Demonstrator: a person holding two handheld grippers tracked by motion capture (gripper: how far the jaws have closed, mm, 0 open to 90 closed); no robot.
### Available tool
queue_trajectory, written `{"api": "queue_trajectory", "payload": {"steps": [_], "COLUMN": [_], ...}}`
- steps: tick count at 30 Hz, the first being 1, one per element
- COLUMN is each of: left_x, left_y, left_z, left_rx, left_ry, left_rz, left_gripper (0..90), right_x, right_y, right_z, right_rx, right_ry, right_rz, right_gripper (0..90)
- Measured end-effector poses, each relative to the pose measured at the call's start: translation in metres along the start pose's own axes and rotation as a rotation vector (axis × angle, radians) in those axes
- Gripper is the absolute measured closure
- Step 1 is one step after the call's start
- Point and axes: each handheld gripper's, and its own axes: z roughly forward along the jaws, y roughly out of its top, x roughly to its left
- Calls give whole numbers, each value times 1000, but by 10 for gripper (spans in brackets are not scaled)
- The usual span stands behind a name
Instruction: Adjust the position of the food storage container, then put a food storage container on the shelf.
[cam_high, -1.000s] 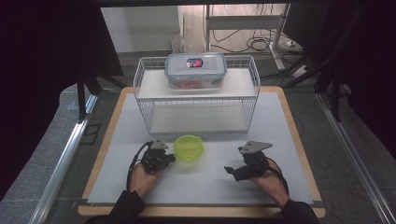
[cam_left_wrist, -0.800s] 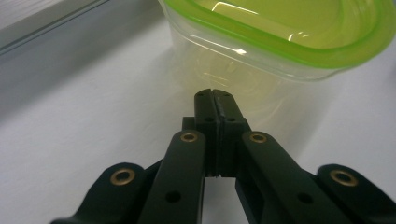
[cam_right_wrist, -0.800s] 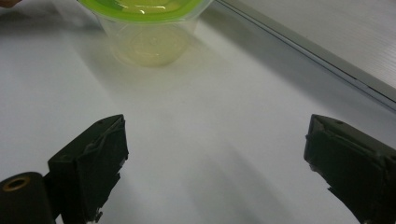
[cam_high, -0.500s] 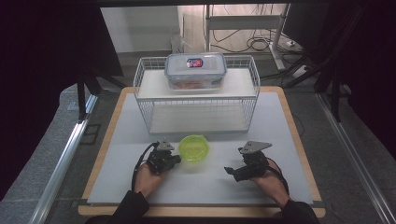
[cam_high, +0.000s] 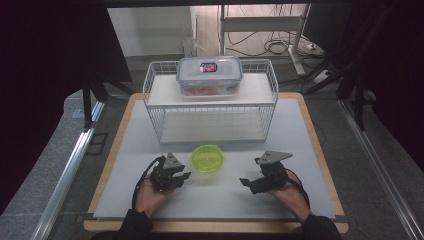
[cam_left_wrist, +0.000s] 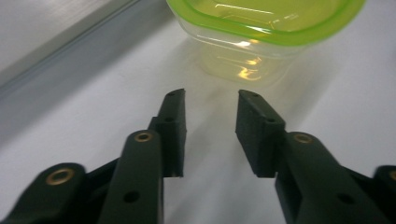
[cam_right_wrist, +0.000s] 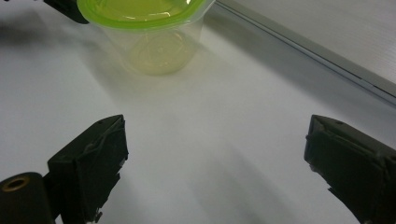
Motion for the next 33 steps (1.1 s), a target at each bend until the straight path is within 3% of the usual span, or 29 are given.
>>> {"api": "queue_trajectory", "payload": {"steps": [5, 11, 19, 24, 27, 33], "left_x": [-4, -8, -9, -10, -11, -10], "left_y": [-6, -22, -35, -37, -38, -43], "left_z": [-14, -24, -32, -37, -38, -39], "left_rx": [-52, -48, -52, -82, -89, -98], "left_ry": [-5, 19, -2, -3, 10, 6], "left_rz": [6, 14, -45, -57, -44, -43], "left_gripper": [469, 327, 122, 65, 44, 27], "right_x": [1, 1, 2, 1, 1, 0], "right_y": [1, 3, 3, 3, 3, 6], "right_z": [-1, -4, -3, -2, -2, 1], "right_rx": [-1, -28, -24, -24, -10, -4], "right_ry": [10, 19, 18, 14, -1, 13], "right_rz": [21, 42, 38, 41, 34, 71], "right_gripper": [62, 67, 67, 68, 66, 14]}}
